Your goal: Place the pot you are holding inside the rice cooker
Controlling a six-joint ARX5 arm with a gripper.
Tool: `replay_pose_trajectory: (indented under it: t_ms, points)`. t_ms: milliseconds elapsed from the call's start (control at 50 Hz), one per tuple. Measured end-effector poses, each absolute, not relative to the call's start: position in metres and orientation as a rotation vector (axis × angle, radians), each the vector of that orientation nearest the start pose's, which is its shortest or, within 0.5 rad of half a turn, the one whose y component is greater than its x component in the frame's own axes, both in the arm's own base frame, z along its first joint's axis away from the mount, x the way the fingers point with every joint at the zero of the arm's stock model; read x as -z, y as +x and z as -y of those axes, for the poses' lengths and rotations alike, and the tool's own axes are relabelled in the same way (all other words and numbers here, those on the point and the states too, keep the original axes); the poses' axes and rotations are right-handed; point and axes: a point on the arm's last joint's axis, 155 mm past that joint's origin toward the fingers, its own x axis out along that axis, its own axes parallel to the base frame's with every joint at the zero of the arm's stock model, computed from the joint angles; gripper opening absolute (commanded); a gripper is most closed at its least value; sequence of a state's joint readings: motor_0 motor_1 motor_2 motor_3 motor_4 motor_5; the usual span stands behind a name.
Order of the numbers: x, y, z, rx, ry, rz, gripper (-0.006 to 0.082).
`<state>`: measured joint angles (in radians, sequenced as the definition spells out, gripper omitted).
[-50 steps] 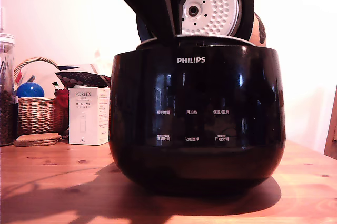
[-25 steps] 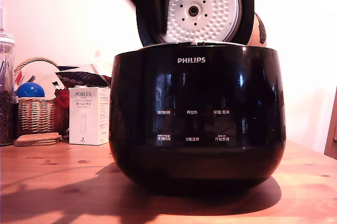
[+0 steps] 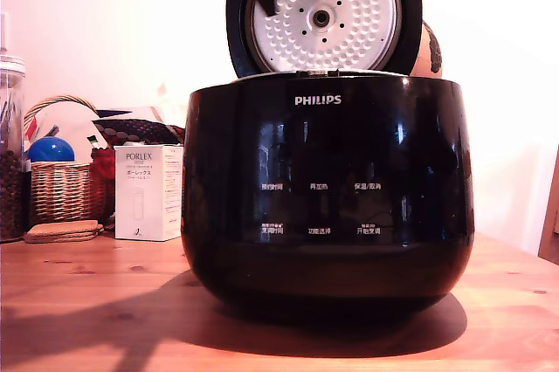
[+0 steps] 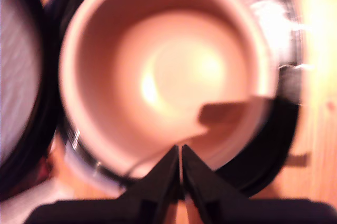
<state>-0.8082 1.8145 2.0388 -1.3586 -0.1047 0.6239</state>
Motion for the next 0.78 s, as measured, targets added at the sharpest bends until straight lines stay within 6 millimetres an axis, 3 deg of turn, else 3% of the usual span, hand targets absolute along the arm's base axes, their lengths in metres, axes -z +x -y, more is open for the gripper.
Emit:
replay_pose_trajectory:
  t_ms: [280, 440, 640, 780]
  points:
    - [-0.257, 0.351, 0.239, 0.621, 0.798, -0.914, -0.0024]
    - [-0.279, 0.38, 0.209, 0.459, 0.644, -0.865, -0.0024]
    - [-0.312, 0.395, 0.162, 0.292, 0.471, -0.815, -0.0024]
    - [-0.317, 0.404, 0.137, 0.227, 0.423, -0.811, -0.0024]
